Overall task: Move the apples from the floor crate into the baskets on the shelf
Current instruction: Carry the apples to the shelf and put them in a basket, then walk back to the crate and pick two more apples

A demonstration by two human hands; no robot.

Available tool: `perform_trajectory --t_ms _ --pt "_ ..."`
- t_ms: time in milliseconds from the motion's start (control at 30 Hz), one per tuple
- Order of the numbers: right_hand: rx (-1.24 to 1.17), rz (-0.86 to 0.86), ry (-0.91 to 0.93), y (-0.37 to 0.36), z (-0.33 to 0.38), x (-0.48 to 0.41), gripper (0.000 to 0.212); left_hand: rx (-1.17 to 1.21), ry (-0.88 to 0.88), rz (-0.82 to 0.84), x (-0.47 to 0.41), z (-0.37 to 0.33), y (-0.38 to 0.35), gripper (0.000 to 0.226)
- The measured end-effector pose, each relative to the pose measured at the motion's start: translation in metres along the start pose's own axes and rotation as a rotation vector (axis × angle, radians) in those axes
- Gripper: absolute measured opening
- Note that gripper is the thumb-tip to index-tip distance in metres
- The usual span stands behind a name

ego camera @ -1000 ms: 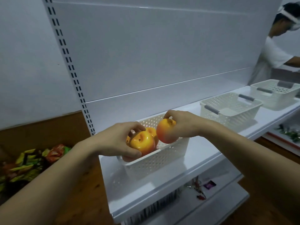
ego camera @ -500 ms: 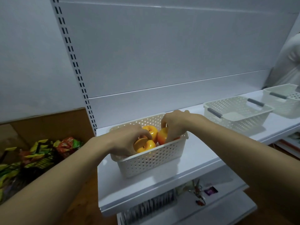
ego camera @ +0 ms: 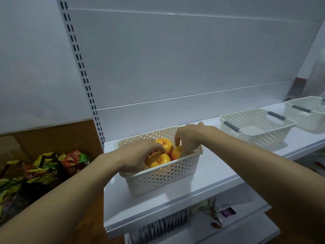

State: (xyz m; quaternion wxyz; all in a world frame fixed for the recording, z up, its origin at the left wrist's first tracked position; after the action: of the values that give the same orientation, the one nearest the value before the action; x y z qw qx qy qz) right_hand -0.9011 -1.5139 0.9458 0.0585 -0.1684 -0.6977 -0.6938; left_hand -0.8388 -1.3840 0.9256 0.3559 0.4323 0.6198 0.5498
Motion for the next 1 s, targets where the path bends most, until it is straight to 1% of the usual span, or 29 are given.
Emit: perform_trajectory --t_ms 133,233,367,467,533,633,733,833,933,1000 --pt "-0.053 -0.045 0.006 0.003 -0.004 0.006 0.078 -0.035 0.005 -0.005 0.002 0.000 0.002 0.073" --pt "-0.165 -0.113 0.020 0.008 -0.009 0.016 0.081 -0.038 0.025 -0.009 0.006 0.001 0.011 0.076" --pt "-0.240 -0.306 0.070 0.027 -0.015 0.032 0.069 -0.006 0.078 -0.056 0.018 0.017 0.033 0.074" --pt "-0.355 -0.512 0.138 0.040 -0.013 0.039 0.059 0.013 0.137 -0.135 0.032 0.040 0.047 0.071" --pt "-0.446 -0.627 0.156 0.046 -0.008 0.038 0.058 0.052 0.210 -0.205 0.044 0.061 0.054 0.074" --pt "-0.510 -0.721 0.175 0.051 0.011 0.030 0.064 0.138 0.327 -0.320 0.067 0.090 0.061 0.080" --pt "-0.519 -0.730 0.198 0.059 0.044 0.009 0.068 0.213 0.446 -0.439 0.095 0.120 0.070 0.075" --pt "-0.506 -0.691 0.195 0.068 0.084 -0.020 0.069 0.228 0.546 -0.515 0.132 0.157 0.077 0.072" --pt "-0.513 -0.621 0.232 0.079 0.138 -0.053 0.071 0.217 0.647 -0.529 0.176 0.203 0.081 0.072" --pt "-0.502 -0.584 0.297 0.089 0.182 -0.074 0.073 0.187 0.707 -0.516 0.208 0.236 0.084 0.074"
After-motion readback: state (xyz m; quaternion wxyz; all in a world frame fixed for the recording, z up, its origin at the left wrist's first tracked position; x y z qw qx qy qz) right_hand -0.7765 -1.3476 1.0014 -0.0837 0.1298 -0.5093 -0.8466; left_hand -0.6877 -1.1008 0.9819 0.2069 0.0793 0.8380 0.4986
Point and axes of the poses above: each hand's wrist, its own x-axis away from the middle knuckle, its own y-axis out of the back of the hand, z = x × y, the point moved 8 cm from there along -x, towards the middle knuckle, and after that the axes turned 14 degrees about y, right-handed, at the moved point
